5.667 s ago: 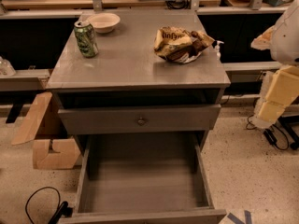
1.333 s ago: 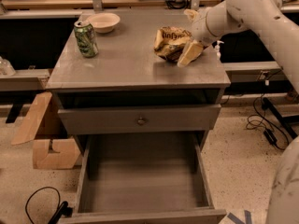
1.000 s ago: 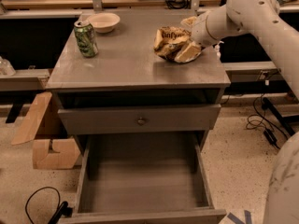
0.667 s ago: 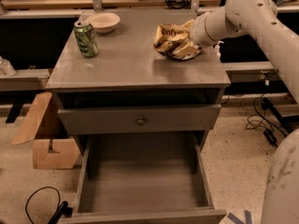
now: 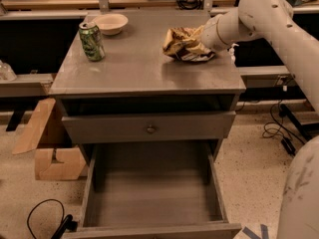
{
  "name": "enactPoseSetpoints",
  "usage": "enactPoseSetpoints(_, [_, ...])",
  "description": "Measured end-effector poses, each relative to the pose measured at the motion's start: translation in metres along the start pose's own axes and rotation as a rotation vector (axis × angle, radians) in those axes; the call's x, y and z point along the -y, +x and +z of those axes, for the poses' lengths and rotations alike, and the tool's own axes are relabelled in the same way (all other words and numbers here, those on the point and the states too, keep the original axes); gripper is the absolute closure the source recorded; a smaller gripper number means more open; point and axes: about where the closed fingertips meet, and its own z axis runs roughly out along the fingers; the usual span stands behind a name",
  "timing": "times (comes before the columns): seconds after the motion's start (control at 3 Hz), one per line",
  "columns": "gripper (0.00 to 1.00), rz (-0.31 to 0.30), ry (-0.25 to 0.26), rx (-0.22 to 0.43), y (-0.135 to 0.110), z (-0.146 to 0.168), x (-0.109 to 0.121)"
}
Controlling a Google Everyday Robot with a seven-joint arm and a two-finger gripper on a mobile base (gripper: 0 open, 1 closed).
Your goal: Place brown chip bag into middle drawer
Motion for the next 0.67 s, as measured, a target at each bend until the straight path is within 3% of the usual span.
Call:
enactPoseSetpoints(0.33, [1.0, 0.0, -0.001, 0.0, 0.0, 0.0, 0.0])
enactPoseSetpoints(0.67, [1.0, -0.085, -0.023, -0.016, -0.031, -0.004, 0.008])
